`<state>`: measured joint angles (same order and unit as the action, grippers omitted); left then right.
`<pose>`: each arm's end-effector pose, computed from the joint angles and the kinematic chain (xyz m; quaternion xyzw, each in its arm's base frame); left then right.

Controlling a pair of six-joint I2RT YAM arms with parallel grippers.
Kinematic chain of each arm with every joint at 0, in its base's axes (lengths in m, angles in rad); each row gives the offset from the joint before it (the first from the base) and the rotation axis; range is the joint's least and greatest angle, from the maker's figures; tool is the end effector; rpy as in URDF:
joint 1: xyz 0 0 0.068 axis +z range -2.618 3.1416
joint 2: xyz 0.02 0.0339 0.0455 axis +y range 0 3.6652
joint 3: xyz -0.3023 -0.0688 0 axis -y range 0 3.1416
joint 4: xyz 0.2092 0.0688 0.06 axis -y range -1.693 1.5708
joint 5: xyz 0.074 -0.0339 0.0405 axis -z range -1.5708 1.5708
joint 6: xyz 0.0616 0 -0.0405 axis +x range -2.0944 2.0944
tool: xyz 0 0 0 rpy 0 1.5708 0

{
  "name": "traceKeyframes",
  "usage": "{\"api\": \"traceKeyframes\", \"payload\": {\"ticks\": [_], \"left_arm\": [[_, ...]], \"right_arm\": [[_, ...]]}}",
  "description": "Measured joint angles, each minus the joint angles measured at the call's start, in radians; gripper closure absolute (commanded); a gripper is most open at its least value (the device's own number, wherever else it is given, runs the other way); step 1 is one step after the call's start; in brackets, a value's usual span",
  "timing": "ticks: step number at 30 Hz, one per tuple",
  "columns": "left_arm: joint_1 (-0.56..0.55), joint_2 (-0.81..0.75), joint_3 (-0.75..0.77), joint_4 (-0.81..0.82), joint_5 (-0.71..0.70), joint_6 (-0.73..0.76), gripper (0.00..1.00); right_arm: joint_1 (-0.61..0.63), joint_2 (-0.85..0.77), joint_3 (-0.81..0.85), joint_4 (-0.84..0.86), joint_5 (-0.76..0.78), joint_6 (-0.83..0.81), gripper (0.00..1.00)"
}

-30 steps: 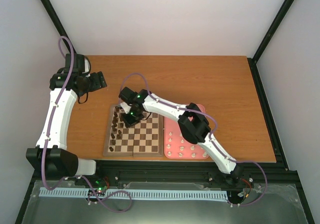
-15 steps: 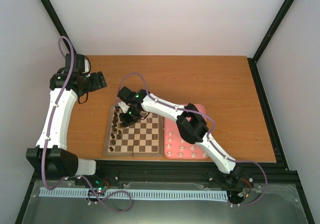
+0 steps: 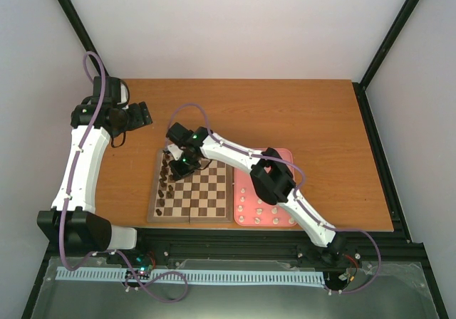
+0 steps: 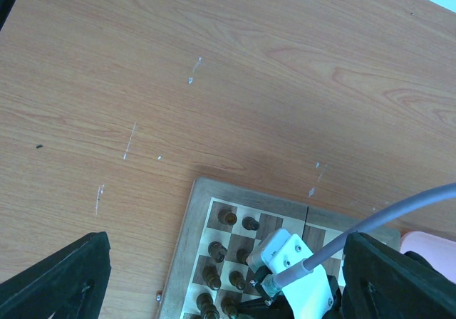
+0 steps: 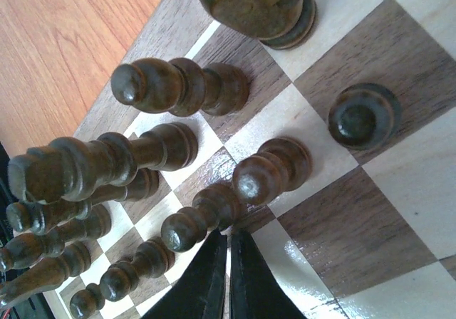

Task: Set up the chess pieces on the board
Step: Adjust the chess piece on the chessboard.

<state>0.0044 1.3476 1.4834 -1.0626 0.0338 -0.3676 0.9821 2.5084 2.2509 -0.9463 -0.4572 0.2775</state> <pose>0.2336 -0.0011 0.3877 -0.1701 0.9331 -0.0729 0.3083 0.2704 0.4539 0.1765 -0.3692 0.8845 0.2847 0.0124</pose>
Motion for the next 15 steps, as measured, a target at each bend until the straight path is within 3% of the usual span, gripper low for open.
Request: {"api": "traceKeyframes", "payload": {"ticks": [11,15], "left_arm": [[0.000,0.002,0.000,0.000,0.000,0.000,0.00],[0.000,0.004,0.000,0.000,0.000,0.000,0.00]], "right_arm": [[0.000,0.000,-0.002,-0.003,0.005,-0.001,0.97],[-0.001,-0.045,-0.071,0.008,0.029,-0.002,0.97]]}}
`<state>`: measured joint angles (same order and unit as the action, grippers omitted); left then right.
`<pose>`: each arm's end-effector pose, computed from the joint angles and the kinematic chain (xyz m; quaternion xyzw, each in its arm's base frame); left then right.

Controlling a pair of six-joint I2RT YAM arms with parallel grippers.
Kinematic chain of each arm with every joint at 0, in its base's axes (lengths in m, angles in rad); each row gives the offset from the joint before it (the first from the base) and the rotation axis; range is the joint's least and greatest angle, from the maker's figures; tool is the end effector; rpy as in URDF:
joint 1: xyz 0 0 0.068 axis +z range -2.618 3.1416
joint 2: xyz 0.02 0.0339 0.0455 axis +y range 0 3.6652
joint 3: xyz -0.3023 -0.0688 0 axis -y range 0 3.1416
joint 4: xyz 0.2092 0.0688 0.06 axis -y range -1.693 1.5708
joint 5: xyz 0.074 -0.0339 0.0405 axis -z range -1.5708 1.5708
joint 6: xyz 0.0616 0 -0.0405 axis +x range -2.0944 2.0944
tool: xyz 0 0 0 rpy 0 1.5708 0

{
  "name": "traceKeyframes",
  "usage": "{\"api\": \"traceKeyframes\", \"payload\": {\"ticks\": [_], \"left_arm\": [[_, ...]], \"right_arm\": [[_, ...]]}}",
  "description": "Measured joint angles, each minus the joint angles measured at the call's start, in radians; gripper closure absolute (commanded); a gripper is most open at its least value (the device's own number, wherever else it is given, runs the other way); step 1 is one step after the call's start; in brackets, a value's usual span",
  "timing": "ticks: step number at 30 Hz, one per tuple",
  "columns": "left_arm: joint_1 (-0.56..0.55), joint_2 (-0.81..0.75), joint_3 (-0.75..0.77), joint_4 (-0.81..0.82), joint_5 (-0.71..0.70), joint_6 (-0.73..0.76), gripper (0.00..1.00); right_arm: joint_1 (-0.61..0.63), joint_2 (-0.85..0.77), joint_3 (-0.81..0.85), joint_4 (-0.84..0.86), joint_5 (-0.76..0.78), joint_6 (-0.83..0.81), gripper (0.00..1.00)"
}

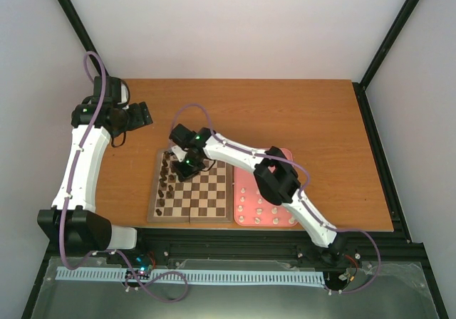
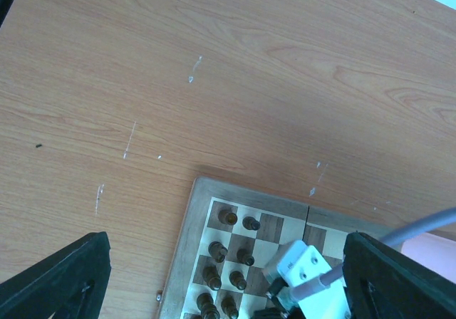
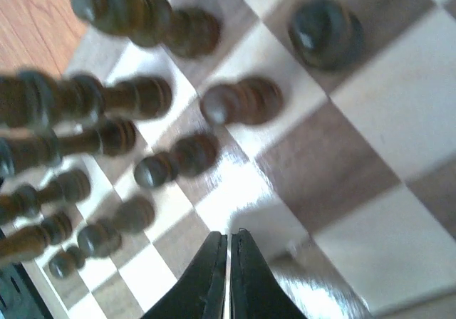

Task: Set up the chess pieces on the board
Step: Adjust the chess piece on the chessboard, then pick up the chess piece from the storage box.

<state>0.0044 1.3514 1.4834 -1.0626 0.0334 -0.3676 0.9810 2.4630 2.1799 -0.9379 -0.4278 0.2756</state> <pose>0.2347 -0.0010 0.3868 -0.1703 0.9337 -0.0724 0.3066 0.2666 0.4443 0.1803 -0.3671 0.8903 0.2691 0.0147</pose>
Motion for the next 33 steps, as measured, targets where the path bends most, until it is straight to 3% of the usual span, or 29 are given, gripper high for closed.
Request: {"api": "traceKeyframes", "payload": {"ticks": [3,8,12,19,24,33], "left_arm": [[0.000,0.003,0.000,0.000,0.000,0.000,0.00],[0.000,0.003,0.000,0.000,0.000,0.000,0.00],[0.000,0.003,0.000,0.000,0.000,0.000,0.00],[0.000,0.003,0.000,0.000,0.001,0.000,0.00],[0.000,0.004,0.000,0.000,0.001,0.000,0.00],[0.000,0.008,0.000,0.000,0.001,0.000,0.00]], "right_arm": [[-0.006,-0.055,-0.072,-0.008,0.029,0.001,0.91],[-0.036,-0.186,-0.191,-0.010,0.100,0.002,0.64],[-0.100,-0.349,-0.307,-0.013,0.193,0.009,0.54],[-0.336,-0.596,-0.589,-0.022,0.369,0.035,0.46],[-0.511,-0.637,-0.798,-0.042,0.445,0.064,0.44],[-0.543,-0.682,-0.924,-0.060,0.508,0.084,0.47]]}}
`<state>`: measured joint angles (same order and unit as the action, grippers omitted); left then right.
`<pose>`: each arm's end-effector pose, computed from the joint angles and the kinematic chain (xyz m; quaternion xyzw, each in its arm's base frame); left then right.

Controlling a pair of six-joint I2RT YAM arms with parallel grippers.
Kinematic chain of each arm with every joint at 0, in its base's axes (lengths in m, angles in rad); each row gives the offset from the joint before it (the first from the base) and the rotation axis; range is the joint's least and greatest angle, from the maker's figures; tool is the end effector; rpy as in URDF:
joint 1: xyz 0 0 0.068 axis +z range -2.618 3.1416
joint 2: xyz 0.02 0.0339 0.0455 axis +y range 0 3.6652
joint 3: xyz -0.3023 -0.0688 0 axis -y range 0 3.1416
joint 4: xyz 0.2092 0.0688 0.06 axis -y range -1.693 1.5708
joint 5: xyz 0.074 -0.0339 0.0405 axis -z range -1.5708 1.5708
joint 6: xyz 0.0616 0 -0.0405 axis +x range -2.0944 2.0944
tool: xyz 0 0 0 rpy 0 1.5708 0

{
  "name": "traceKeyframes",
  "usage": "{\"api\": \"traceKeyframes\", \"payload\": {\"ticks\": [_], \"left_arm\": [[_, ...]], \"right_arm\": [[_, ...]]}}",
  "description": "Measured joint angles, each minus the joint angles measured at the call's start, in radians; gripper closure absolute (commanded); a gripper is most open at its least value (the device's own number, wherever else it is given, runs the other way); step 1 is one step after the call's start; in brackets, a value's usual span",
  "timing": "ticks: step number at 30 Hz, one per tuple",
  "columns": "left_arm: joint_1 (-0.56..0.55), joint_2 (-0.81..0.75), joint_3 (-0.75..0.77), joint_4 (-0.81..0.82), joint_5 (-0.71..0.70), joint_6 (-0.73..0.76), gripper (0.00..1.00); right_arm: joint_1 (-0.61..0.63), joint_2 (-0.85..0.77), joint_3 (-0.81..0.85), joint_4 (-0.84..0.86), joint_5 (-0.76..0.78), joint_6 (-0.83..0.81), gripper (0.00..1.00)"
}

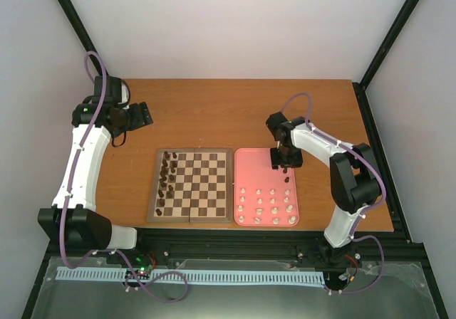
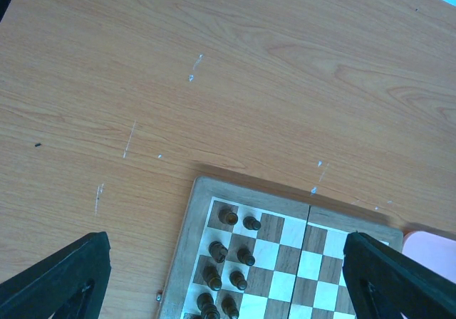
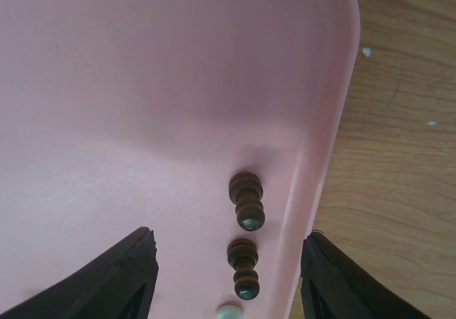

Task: Set up the chess pieces on the board
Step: Pick up the chess piece from the storage box.

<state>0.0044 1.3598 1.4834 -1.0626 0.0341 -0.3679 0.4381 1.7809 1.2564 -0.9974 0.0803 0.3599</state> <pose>0.2370 -0.0011 0.3850 -0.1707 0.9349 -0.0721 0.3026 0.2745 0.1231 0.2211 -0.0381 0.9982 -0.0275 0.0381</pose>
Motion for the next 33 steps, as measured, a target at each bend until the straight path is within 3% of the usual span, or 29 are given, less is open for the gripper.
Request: {"api": "traceKeyframes", "payload": {"ticks": [3,7,17,28,33], "left_arm": [[0.000,0.000,0.000,0.000,0.000,0.000,0.00],[0.000,0.001,0.000,0.000,0.000,0.000,0.00],[0.000,0.008,0.000,0.000,0.000,0.000,0.00],[0.000,0.008,0.000,0.000,0.000,0.000,0.00],[0.000,0.008,0.000,0.000,0.000,0.000,0.00]], "right_arm": [[0.000,-0.003,-0.020,0.007,0.003,0.001,0.49],[-0.005,-0.003,-0.054,0.028,0.001,0.001,0.61],[-0.012,0.010,-0.064,0.062,-0.003,-0.004,0.68],[-0.021,0.027,-0.065,0.075,-0.001,-0.015,0.97],[-0.021,0.025,-0.066,0.077,-0.001,-0.018,0.97]]}}
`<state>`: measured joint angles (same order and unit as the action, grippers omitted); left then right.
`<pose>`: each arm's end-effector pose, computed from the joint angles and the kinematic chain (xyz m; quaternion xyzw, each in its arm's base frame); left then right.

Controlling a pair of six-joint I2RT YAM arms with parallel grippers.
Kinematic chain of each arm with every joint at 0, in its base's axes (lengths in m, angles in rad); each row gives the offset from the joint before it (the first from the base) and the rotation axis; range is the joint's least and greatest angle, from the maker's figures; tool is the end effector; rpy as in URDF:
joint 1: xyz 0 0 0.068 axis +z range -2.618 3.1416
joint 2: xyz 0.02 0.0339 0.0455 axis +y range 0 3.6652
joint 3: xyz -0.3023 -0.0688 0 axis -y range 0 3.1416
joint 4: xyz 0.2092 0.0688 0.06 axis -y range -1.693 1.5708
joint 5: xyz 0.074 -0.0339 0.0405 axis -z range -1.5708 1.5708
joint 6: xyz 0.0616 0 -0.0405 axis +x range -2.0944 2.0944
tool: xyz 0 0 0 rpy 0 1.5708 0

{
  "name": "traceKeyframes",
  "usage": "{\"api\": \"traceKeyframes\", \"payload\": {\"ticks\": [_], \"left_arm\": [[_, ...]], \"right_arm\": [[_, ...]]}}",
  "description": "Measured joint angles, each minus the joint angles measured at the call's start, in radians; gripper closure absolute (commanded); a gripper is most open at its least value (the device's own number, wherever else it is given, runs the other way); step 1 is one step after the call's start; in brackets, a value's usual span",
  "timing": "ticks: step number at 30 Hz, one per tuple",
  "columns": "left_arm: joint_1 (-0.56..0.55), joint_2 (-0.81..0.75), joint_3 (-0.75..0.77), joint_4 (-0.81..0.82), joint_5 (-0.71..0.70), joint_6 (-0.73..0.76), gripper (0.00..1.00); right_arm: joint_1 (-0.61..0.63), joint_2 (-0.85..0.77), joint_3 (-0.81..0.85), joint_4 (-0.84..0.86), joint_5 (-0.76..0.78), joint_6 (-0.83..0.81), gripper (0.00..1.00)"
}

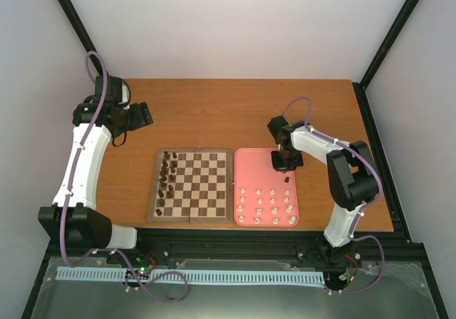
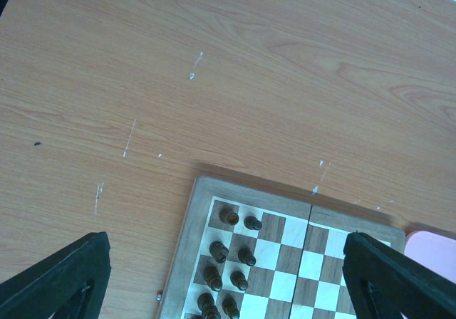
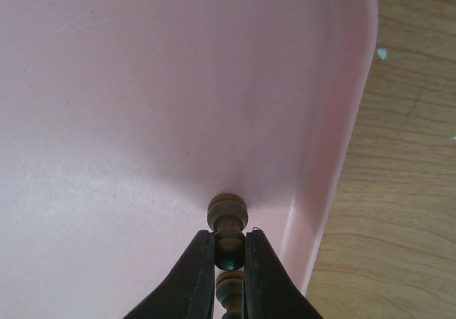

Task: Set up the chess pieces on the board
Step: Pick up the chess piece from the storage box, then adjust the chess piece on the chessboard.

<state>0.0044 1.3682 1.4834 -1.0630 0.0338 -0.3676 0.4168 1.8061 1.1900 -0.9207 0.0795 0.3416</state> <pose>0.2392 -0.0010 0.3832 -0.1709 0.9363 -0.0712 0.2985 0.2767 0.1172 0.2002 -0.0369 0.9984 -0.0306 0.0305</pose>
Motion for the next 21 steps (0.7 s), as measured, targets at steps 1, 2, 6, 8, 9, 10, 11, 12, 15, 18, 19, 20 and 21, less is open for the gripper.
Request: {"api": "traceKeyframes", "payload": {"ticks": [1,2,6,8,9,10,11,12,15,18,19,20,21], "left_arm": [[0.000,0.000,0.000,0.000,0.000,0.000,0.00],[0.000,0.000,0.000,0.000,0.000,0.000,0.00],[0.000,0.000,0.000,0.000,0.000,0.000,0.00],[0.000,0.000,0.000,0.000,0.000,0.000,0.00],[0.000,0.000,0.000,0.000,0.000,0.000,0.00],[0.000,0.000,0.000,0.000,0.000,0.000,0.00],[0.000,0.000,0.000,0.000,0.000,0.000,0.00],[0.000,-0.001,0.000,0.000,0.000,0.000,0.00],[0.000,-0.002,-0.001,0.000,0.000,0.000,0.00],[0.000,-0.006,-0.001,0.000,0.000,0.000,0.00],[0.000,-0.007,-0.001,0.000,0.000,0.000,0.00],[0.000,-0.008,-0.001,0.000,0.000,0.000,0.00],[0.000,-0.010,-0.001,0.000,0.000,0.000,0.00]], "right_arm": [[0.000,-0.001,0.000,0.000,0.000,0.000,0.97],[0.000,-0.002,0.000,0.000,0.001,-0.001,0.97],[0.019,-0.012,0.024,-0.030,0.017,0.000,0.97],[0.053,-0.018,0.080,-0.060,0.021,0.003,0.97],[0.074,-0.021,0.110,-0.068,0.021,0.006,0.97],[0.104,-0.022,0.154,-0.080,0.022,0.013,0.97],[0.133,-0.022,0.188,-0.085,0.020,0.019,0.97],[0.170,-0.021,0.232,-0.093,0.018,0.027,0.97],[0.299,-0.005,0.355,-0.108,0.005,0.050,0.97],[0.438,0.060,0.476,-0.116,-0.018,0.069,0.97],[0.482,0.092,0.512,-0.115,-0.031,0.072,0.97],[0.523,0.128,0.550,-0.118,-0.043,0.075,0.97],[0.566,0.172,0.593,-0.122,-0.055,0.076,0.97]]}}
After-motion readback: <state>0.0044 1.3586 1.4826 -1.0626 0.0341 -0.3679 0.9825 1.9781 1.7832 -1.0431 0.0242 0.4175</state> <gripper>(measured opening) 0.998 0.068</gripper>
